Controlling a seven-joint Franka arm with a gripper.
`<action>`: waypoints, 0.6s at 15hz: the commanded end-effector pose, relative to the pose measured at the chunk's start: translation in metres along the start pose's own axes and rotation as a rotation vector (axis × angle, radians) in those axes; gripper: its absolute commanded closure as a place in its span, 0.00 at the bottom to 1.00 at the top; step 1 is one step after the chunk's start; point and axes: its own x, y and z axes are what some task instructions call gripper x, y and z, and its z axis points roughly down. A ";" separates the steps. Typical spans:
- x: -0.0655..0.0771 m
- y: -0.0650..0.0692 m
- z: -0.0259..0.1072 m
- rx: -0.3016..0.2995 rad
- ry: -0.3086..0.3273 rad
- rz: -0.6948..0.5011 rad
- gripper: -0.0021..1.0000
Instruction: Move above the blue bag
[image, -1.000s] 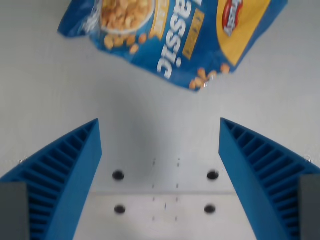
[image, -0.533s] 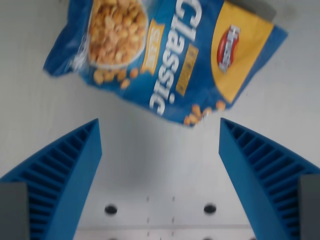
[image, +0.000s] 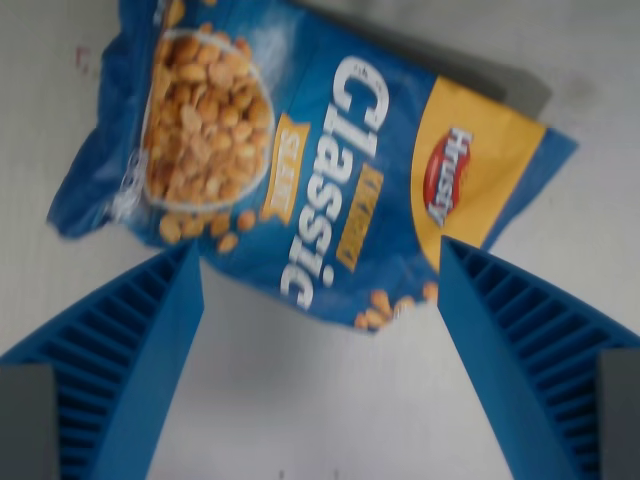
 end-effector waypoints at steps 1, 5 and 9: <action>0.013 0.006 0.008 -0.001 -0.007 -0.015 0.00; 0.022 0.009 0.019 0.004 -0.006 -0.017 0.00; 0.026 0.011 0.026 0.008 -0.003 -0.017 0.00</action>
